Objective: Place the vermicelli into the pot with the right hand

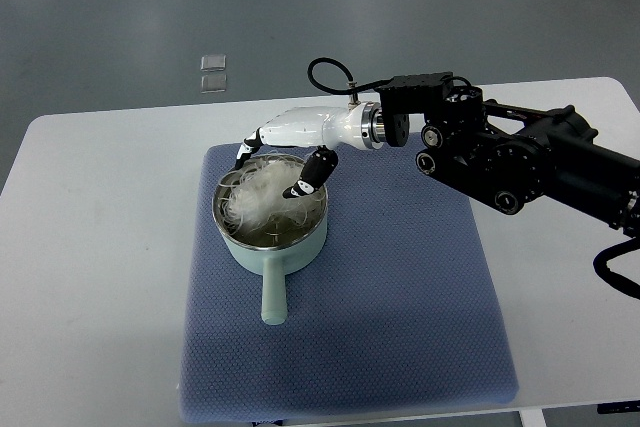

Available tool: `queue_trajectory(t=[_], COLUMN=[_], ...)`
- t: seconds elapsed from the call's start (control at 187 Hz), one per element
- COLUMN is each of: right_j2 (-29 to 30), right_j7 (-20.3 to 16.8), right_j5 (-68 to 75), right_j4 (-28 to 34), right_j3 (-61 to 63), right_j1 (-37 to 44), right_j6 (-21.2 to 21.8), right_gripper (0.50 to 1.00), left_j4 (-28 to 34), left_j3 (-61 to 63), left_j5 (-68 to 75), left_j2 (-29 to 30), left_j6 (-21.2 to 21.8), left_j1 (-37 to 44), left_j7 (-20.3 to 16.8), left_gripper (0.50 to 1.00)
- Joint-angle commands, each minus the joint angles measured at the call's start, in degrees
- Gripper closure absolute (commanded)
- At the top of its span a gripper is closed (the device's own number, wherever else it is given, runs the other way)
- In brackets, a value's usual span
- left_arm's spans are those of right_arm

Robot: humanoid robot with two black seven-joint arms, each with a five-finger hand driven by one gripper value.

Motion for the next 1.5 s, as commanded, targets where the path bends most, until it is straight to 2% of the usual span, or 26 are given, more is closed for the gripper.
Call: queue_trajectory(t=[0.0, 0.086, 0.321, 0.552, 0.787, 0.953, 1.194, 1.494], right_j2=[0.0, -0.18, -1.15, -3.08, -3.26, -2.99, -2.9, -2.38], right_j7=[0.0, 0.0, 0.44, 0.53, 0.26, 0.35, 0.26, 0.0], right_j5=[0.29, 0.81, 2.04, 11.62, 28.59, 41.24, 64.7, 78.6], right_j4=[0.01, 0.1, 0.72, 0.54, -1.22, -6.14, -11.06, -11.76], right_j3=[0.05, 0.14, 2.6, 11.92, 24.31, 31.43, 33.01, 32.92], right_j1=[0.08, 0.17, 2.1, 1.84, -6.86, -12.75, -18.72, -23.47], right_j6=[0.09, 0.17, 0.17, 0.96, -1.67, -3.78, -11.69, -11.43], right_gripper=[0.666, 0.605, 0.589, 0.583, 0.581, 0.581, 0.581, 0.581], left_j4=[0.0, -0.09, 0.0, 0.0, 0.0, 0.0, 0.0, 0.0], left_j3=[0.0, 0.0, 0.0, 0.0, 0.0, 0.0, -0.09, 0.0], left_j5=[0.0, 0.0, 0.0, 0.0, 0.0, 0.0, 0.0, 0.0], left_j2=[0.0, 0.0, 0.0, 0.0, 0.0, 0.0, 0.0, 0.0], left_j6=[0.02, 0.02, 0.02, 0.02, -0.07, 0.02, 0.02, 0.02], left_j1=[-0.01, -0.01, -0.01, -0.01, 0.08, 0.08, 0.08, 0.08], left_j7=[0.0, 0.0, 0.0, 0.0, 0.0, 0.0, 0.0, 0.0], left_gripper=[0.5, 0.5, 0.5, 0.5, 0.5, 0.5, 0.5, 0.5])
